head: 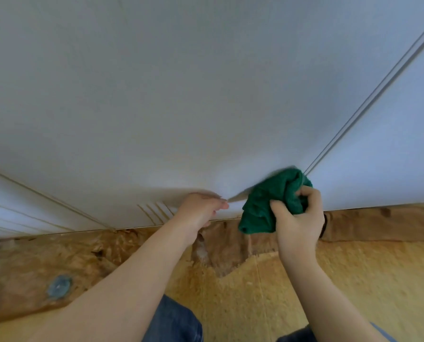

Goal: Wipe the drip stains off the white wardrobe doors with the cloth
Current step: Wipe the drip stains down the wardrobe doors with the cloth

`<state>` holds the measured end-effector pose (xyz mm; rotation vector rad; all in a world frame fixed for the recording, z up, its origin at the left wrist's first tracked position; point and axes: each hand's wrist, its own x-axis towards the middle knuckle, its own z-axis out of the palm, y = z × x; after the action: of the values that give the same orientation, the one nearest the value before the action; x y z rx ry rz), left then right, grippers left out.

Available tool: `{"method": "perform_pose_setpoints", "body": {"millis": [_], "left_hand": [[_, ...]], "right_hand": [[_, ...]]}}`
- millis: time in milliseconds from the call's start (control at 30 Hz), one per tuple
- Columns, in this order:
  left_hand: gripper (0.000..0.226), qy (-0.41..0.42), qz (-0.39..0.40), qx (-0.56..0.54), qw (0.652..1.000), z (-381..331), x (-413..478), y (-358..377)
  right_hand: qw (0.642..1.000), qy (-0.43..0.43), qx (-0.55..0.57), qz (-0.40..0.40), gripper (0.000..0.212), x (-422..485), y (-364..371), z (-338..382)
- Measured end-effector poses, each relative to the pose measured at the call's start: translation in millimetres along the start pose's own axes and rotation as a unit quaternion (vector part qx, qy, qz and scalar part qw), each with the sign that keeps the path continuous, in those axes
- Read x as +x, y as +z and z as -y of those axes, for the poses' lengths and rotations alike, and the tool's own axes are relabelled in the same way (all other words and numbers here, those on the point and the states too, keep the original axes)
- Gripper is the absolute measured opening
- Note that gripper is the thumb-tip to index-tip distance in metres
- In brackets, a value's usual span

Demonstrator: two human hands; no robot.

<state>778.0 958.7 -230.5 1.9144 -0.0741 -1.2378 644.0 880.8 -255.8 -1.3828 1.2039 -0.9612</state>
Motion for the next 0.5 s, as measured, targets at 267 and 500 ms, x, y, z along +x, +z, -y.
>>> {"method": "perform_pose_setpoints", "body": {"millis": [267, 500], "left_hand": [[0.007, -0.003, -0.003, -0.016, 1.000, 1, -1, 2], [0.005, -0.019, -0.009, -0.048, 0.999, -1, -2, 5]], "right_hand": [[0.985, 0.117, -0.110, 0.062, 0.031, 3, 9, -14], [0.992, 0.047, -0.087, 0.074, 0.035, 6, 1, -4]]}}
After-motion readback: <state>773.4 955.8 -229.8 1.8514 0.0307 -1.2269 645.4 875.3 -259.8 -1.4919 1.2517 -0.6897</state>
